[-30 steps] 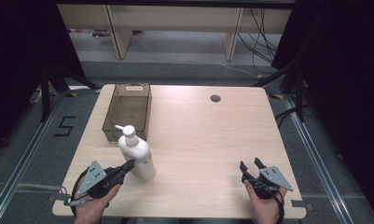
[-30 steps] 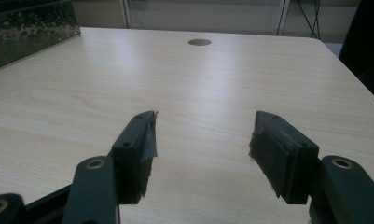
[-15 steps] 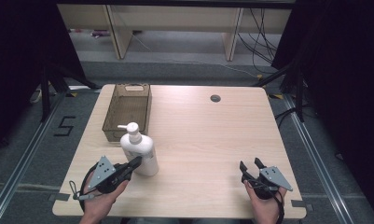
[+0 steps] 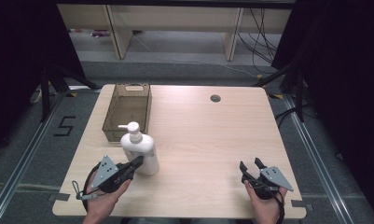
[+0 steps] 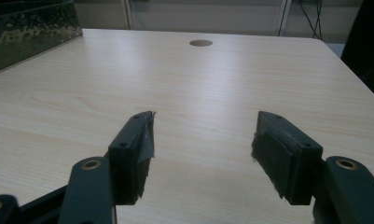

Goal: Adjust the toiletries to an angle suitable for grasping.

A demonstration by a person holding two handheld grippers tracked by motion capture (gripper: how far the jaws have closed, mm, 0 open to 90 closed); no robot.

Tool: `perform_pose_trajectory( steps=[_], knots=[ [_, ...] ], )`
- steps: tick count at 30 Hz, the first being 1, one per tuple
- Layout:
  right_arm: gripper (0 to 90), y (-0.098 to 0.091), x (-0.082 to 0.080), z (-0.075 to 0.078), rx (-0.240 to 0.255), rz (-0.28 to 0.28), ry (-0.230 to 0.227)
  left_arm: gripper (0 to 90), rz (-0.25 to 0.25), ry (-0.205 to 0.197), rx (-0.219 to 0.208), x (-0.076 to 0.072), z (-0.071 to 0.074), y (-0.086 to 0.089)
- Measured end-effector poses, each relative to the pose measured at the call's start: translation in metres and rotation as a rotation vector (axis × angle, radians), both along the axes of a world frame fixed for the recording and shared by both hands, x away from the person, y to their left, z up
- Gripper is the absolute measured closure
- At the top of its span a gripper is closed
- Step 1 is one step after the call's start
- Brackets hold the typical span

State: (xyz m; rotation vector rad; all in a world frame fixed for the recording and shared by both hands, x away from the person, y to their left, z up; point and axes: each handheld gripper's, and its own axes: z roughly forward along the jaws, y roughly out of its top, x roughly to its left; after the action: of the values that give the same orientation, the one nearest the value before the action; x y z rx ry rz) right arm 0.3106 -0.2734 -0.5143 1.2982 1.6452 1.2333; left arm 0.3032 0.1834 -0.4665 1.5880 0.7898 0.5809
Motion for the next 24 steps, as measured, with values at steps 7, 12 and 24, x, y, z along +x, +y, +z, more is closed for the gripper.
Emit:
perform_pose_trajectory(
  steps=[7,12,24],
  knots=[
    [38.2,0.0,-0.001,0.0,0.009,-0.004,0.0,89.4,0.006,0.005,0.019,0.004,0.002,-0.004],
    [37.9,0.0,-0.001,0.0,0.009,-0.014,0.002,88.6,0.007,-0.006,0.014,0.004,0.004,-0.005],
    [36.3,-0.001,-0.001,0.0,0.019,0.0,0.003,58.7,0.161,-0.187,-0.073,-0.029,0.033,-0.003]
  ],
)
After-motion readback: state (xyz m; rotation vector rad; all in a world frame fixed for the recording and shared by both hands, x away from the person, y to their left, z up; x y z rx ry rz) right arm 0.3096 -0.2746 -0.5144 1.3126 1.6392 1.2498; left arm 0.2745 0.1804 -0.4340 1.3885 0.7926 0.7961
